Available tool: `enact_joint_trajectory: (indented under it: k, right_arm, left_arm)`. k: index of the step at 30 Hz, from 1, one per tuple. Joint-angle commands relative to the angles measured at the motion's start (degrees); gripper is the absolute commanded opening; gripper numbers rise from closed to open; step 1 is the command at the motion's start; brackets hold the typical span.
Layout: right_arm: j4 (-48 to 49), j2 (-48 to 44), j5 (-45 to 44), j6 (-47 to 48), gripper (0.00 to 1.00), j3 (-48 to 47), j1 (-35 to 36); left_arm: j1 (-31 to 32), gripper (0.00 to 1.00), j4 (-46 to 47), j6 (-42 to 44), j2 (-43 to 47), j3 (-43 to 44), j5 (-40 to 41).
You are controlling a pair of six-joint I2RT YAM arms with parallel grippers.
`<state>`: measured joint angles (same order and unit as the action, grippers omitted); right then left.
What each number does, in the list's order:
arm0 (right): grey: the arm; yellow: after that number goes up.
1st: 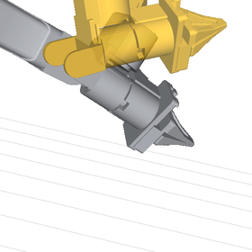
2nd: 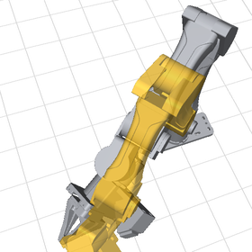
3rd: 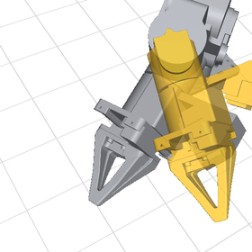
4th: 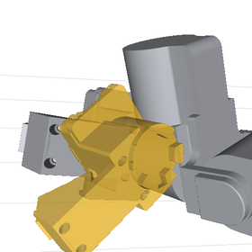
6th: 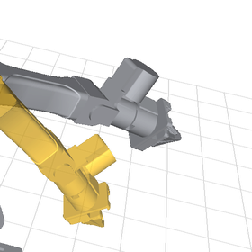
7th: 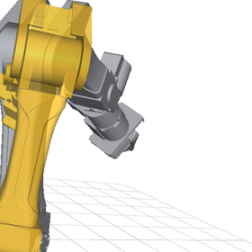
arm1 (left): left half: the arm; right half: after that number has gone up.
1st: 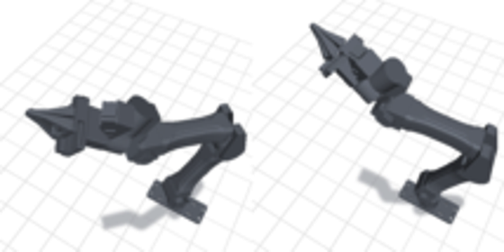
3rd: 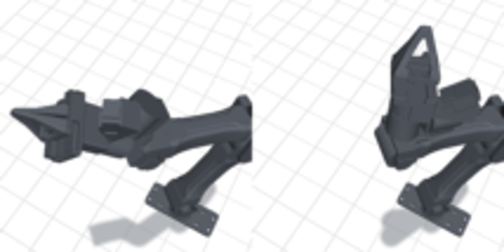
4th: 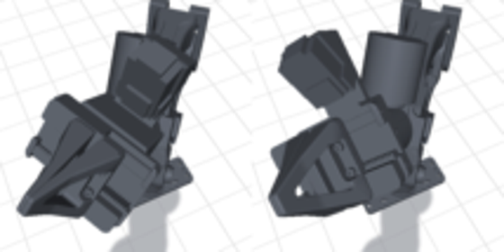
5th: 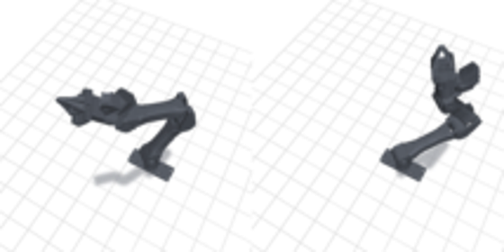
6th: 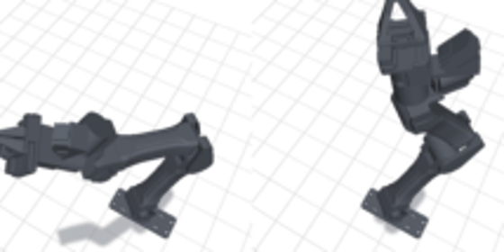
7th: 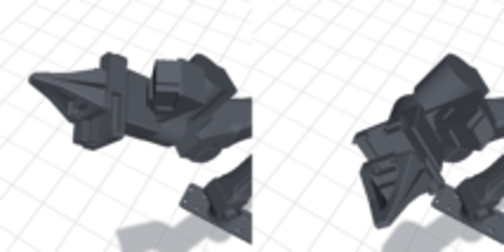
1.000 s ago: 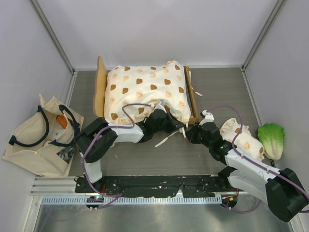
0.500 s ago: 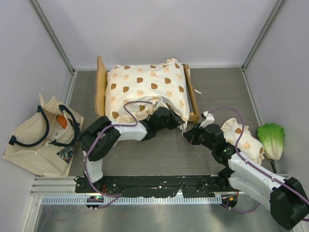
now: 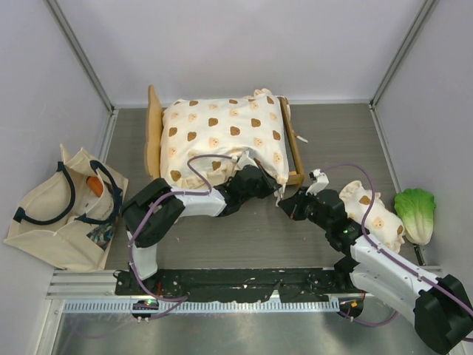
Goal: Set up the pet bed
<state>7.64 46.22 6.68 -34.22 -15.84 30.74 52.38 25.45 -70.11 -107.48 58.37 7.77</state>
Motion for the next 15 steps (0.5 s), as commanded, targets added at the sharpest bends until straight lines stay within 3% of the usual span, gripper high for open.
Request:
enact_joint_trajectory:
  k: [1, 9, 15]
  right_arm:
    - [3.34, -1.92, 0.88, -2.26, 0.01, -0.6, 0.19]
    - [5.54, -2.01, 1.05, -4.98, 0.01, 0.19, 0.11]
    - [5.72, -0.69, 0.27, -4.81, 0.01, -0.25, 0.02]
  left_arm:
    - [-0.44, 0.0, -2.42, 2.69, 2.45, 0.61, 9.45]
    - [1.14, 0.0, -7.95, 5.24, 2.63, 3.5, 12.88]
    - [2.28, 0.0, -9.02, 9.89, 2.45, 6.14, 10.26]
